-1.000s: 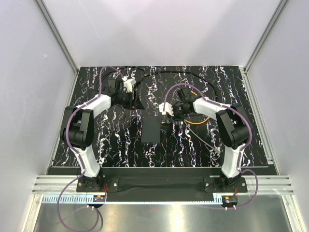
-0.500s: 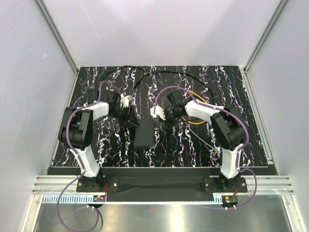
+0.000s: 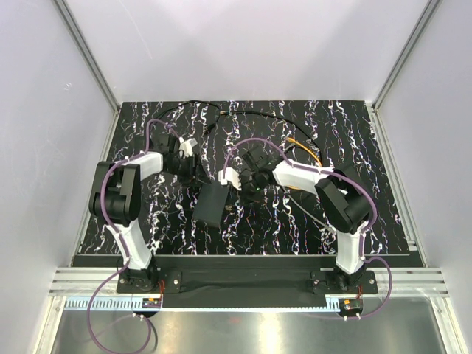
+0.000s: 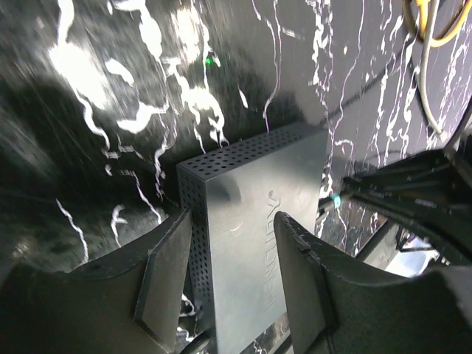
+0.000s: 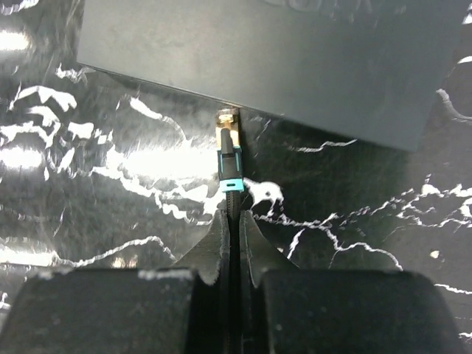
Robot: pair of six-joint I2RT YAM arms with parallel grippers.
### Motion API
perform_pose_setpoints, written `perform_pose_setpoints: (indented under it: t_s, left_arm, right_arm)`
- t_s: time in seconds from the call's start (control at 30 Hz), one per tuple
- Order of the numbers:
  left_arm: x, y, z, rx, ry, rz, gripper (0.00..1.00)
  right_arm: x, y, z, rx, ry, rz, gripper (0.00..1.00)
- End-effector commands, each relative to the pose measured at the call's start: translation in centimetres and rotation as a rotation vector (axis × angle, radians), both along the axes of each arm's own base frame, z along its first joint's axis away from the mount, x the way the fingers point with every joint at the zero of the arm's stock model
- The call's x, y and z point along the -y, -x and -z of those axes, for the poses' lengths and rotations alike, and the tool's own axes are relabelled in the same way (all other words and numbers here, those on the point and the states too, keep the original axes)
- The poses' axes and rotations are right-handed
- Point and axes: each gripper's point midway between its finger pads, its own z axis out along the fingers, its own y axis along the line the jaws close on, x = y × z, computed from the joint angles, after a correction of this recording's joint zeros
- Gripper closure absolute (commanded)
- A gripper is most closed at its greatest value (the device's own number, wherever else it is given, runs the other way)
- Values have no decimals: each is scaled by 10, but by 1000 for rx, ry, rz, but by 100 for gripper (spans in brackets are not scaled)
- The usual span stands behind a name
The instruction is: Insert the plug into the switch port
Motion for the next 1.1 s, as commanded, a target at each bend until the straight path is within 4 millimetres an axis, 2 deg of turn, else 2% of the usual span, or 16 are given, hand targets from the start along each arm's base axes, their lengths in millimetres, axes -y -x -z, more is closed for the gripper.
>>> perform_pose_setpoints:
  t_s: [0.0,0.1,0.2,0.43,0.53,0.57,0.63,0.67,0.7,0.77,0.8,0.87,0.9,0.93,1.0,1.07]
  left_arm:
    - [5,-15,-9,44,37,19,48]
    - [2,-19,-6,40,29,16,48]
    - [-1,-22,-4,37,24,8,48]
    - [-2,-28,-9,56,30,11,48]
    - [-1,-32,-29,130,80,19,46]
    - [-3,-35,-43,169,95,18,46]
    - [2,-37,-67,227,159,38,45]
    - [5,-37,-85,264,189,40,45]
    - [12,-38,-103,275,258,37,44]
    - [22,-35,-124,270,335,26,44]
    - [27,-28,-125,190,386,-16,44]
    - [42,-23,-143,233,458,16,43]
    - [46,-14,-140,153,497,-18,42]
    - [51,-17,-152,217,533,-6,41]
    - [60,-10,-159,169,592,-25,39]
    - [66,-4,-158,170,617,-20,38]
  right_arm:
    - [-20,-11,-18,53,-89,48,100]
    - [-6,-33,-15,120,-76,151,100]
    - [3,-62,-23,144,-109,272,100]
    - [20,-63,-25,159,-94,291,100]
    - [32,-66,-35,171,-95,305,100]
    - [35,-67,-41,176,-105,306,100]
    - [42,-73,-65,185,-139,317,100]
    - [38,-68,-85,178,-194,292,100]
    - [36,-68,-96,187,-214,283,100]
    - [29,-59,-123,194,-291,237,100]
    - [25,-57,-133,204,-331,223,100]
    - [17,-47,-149,177,-397,190,100]
    - [14,-48,-155,172,-417,192,100]
    - [12,-47,-157,160,-427,191,100]
    - [8,-49,-161,150,-448,196,100]
    - [7,-48,-163,144,-459,194,100]
